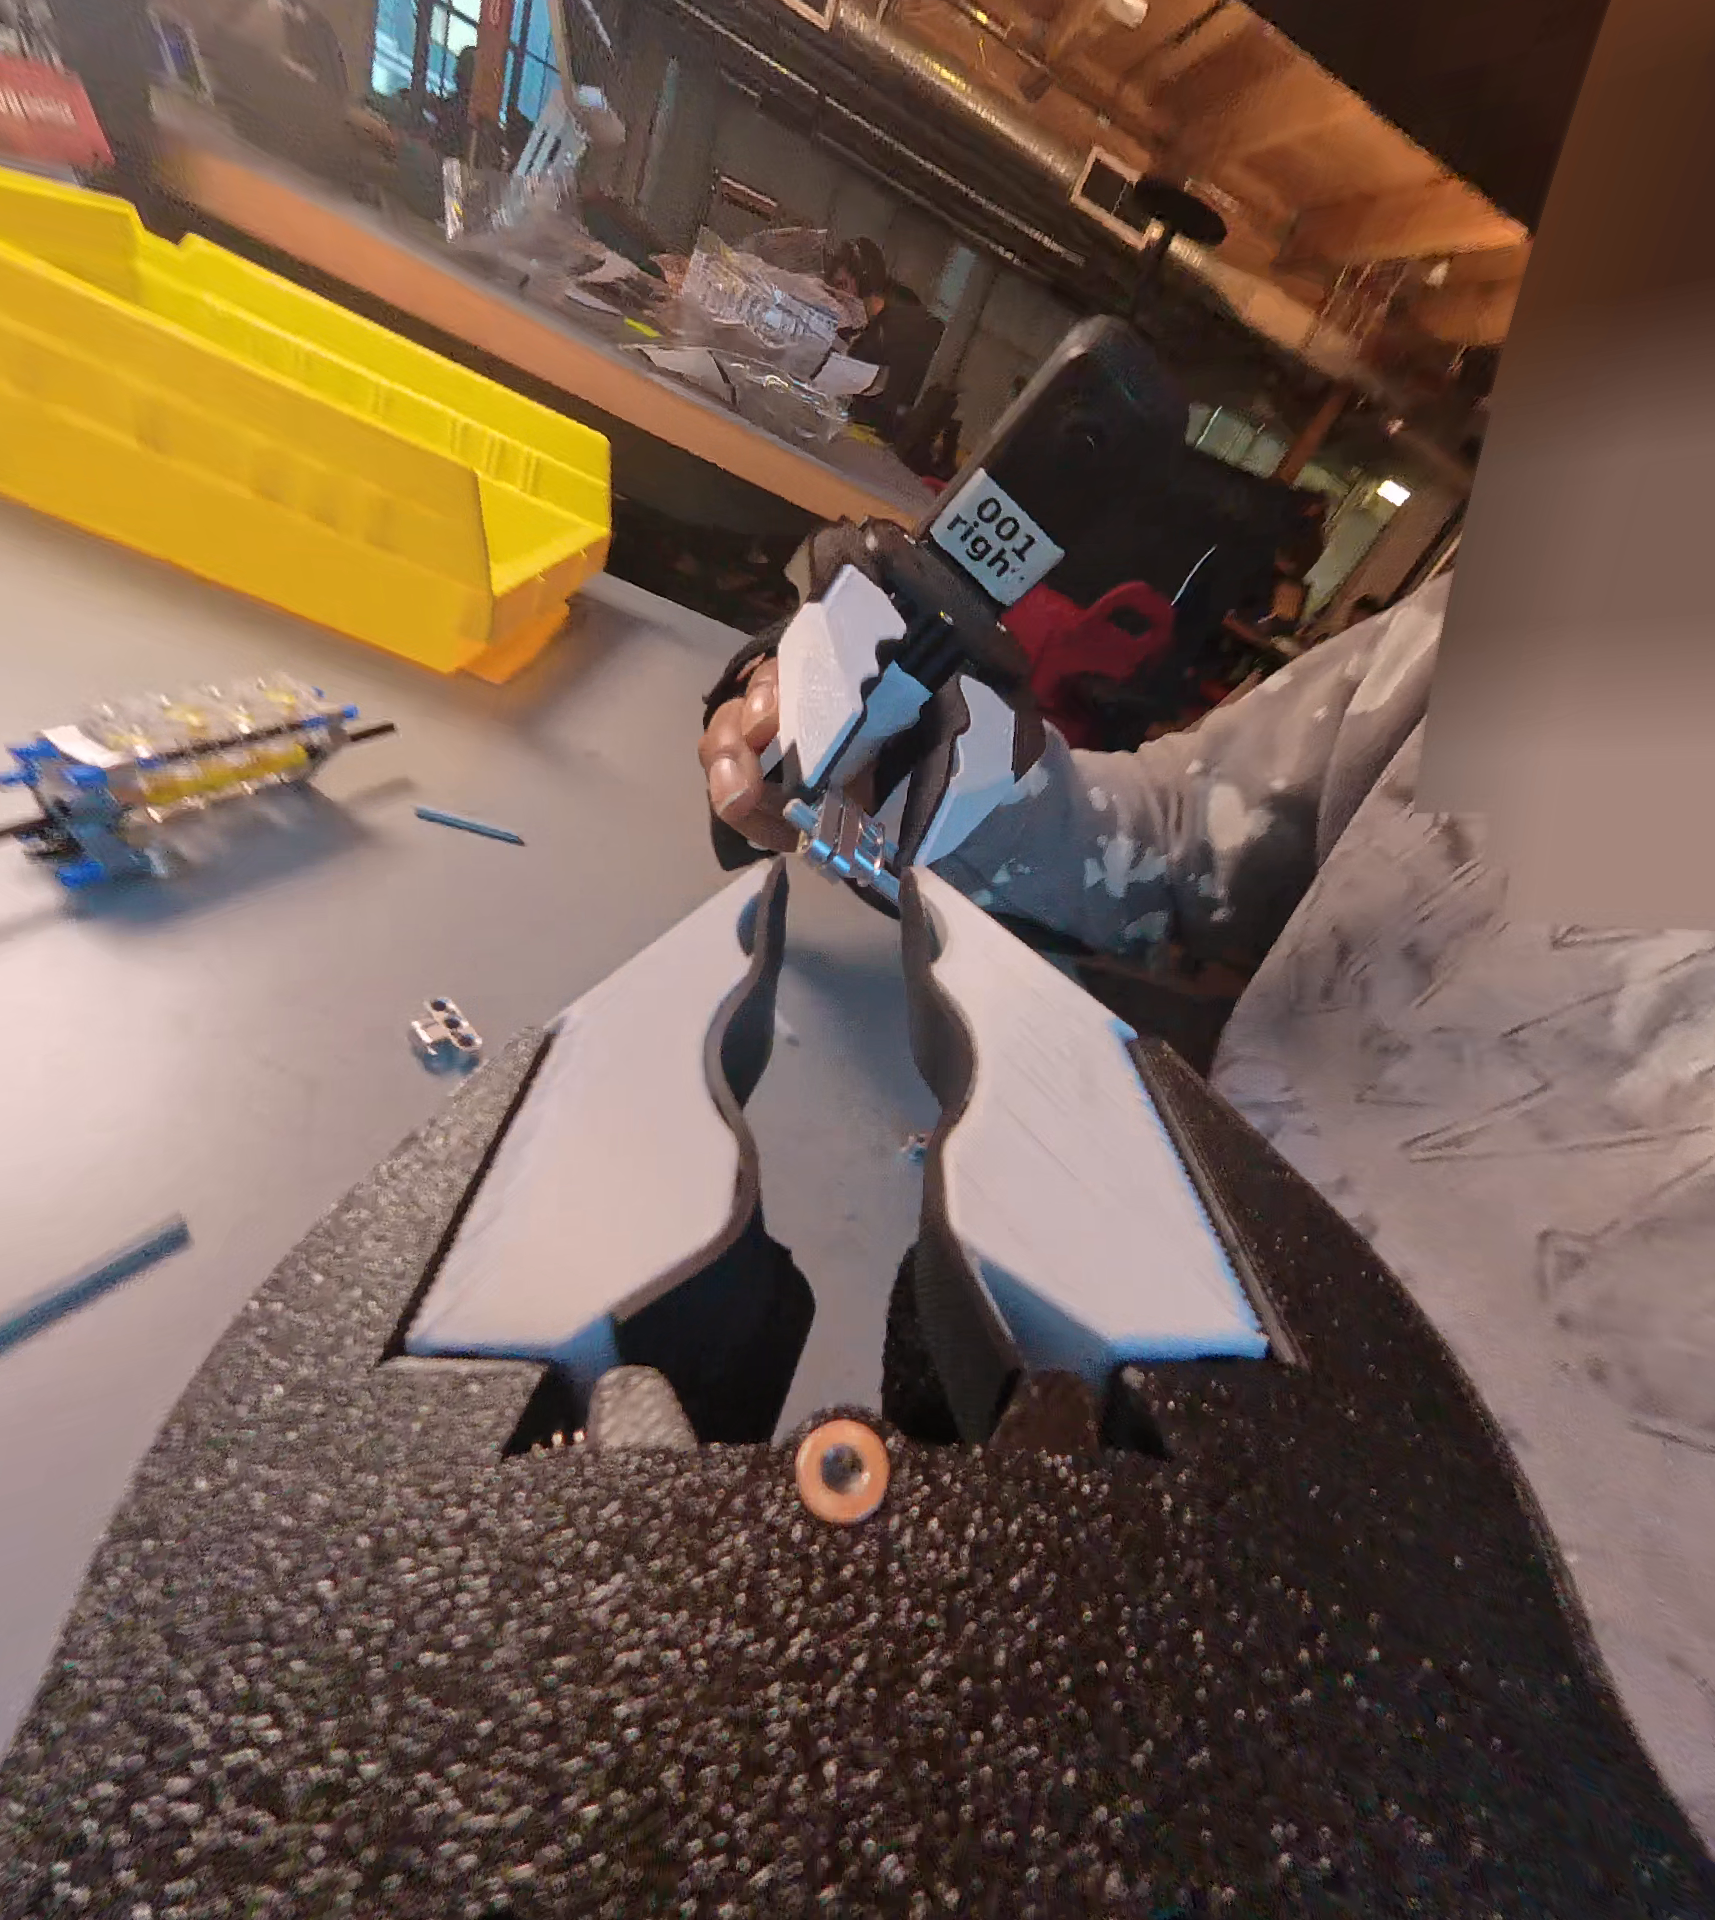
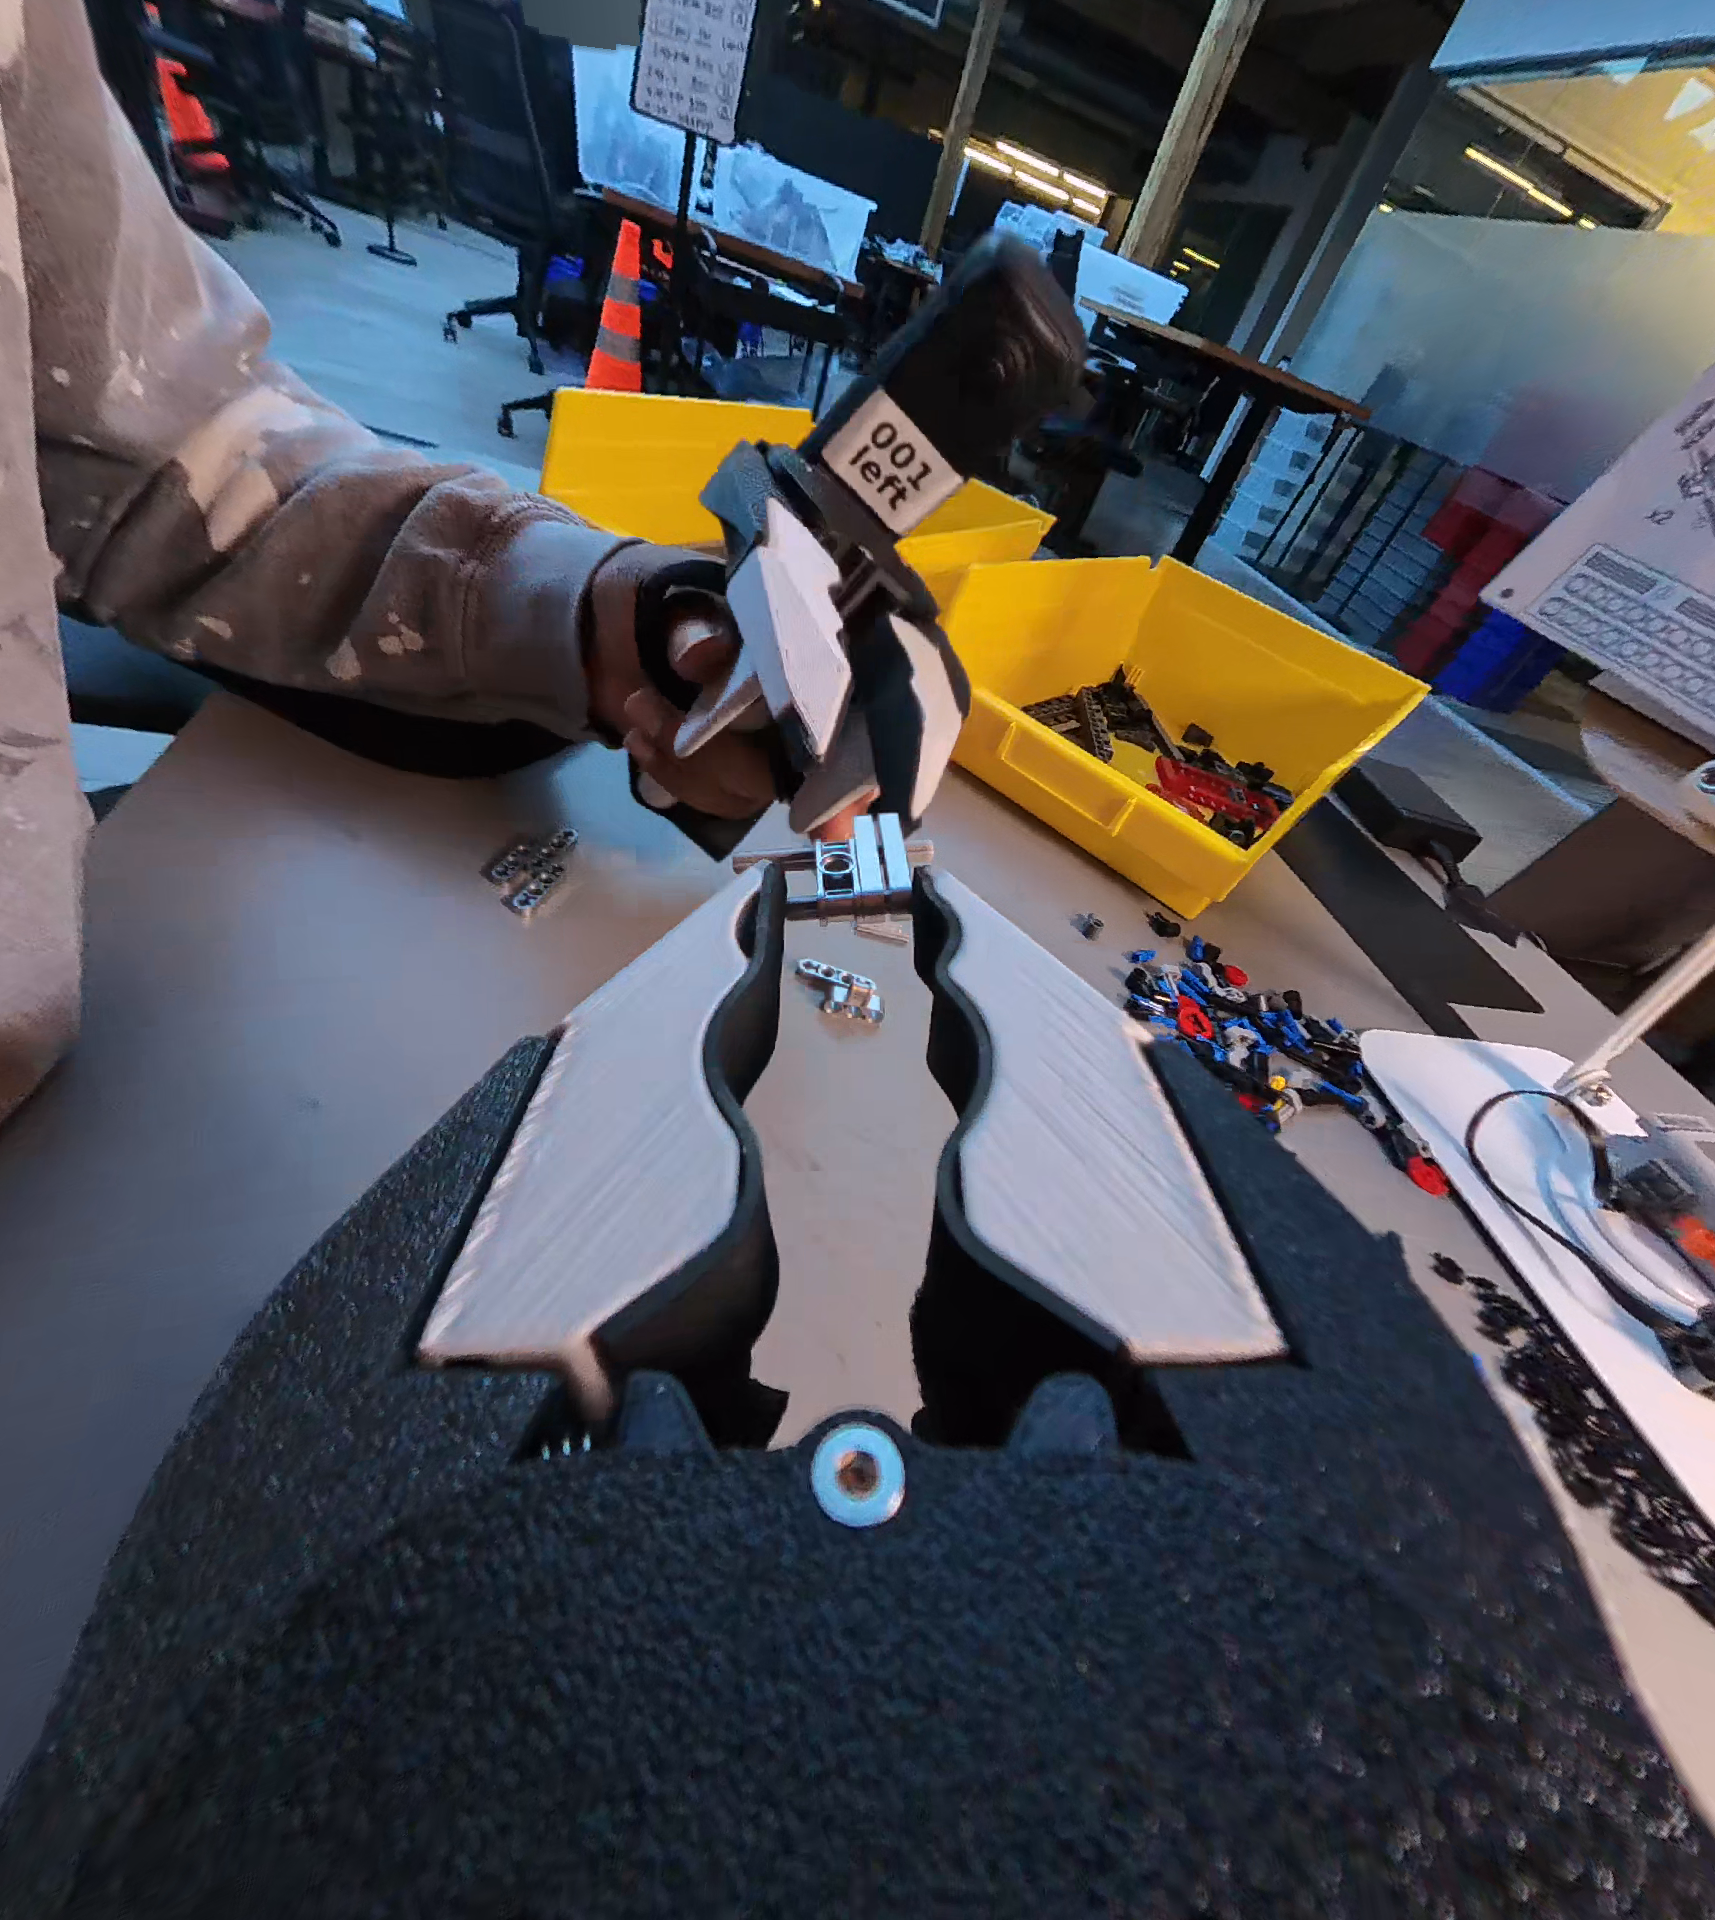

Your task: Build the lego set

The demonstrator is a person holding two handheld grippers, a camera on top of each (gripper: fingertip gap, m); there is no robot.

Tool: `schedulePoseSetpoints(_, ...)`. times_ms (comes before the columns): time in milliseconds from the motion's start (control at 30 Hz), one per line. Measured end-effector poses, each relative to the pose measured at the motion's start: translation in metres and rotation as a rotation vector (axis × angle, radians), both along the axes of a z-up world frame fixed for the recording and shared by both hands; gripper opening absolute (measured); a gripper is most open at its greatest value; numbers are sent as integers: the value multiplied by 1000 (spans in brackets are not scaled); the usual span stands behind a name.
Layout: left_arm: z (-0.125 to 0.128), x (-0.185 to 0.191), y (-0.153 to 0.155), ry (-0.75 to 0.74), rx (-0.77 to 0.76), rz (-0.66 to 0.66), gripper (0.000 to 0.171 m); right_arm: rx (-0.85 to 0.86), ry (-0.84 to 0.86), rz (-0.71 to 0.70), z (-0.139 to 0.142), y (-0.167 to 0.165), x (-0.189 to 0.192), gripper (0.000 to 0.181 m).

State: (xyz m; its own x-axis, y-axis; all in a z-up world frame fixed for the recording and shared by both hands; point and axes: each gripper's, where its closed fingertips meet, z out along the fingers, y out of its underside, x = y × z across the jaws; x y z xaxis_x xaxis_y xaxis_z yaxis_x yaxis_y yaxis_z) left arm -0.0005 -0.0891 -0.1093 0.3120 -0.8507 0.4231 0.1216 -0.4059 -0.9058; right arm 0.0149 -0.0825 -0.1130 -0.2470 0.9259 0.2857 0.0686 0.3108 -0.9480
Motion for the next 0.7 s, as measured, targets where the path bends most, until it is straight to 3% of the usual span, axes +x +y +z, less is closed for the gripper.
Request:
schedulePoseSetpoints(133,1,3,-5,206,240,70,21,-84,1,46,3,-5,1,22)
schedulePoseSetpoints(233,-3,7,-6,311,332,97,18,-127,5,80,4,-11,0,22)
schedulePoseSetpoints(300,-2,9,-8,333,355,93,9,-134,-1,96,3,-15,0,22)
schedulePoseSetpoints(700,4,14,-17,366,425,79,6,-175,32,149,12,-24,2,22)
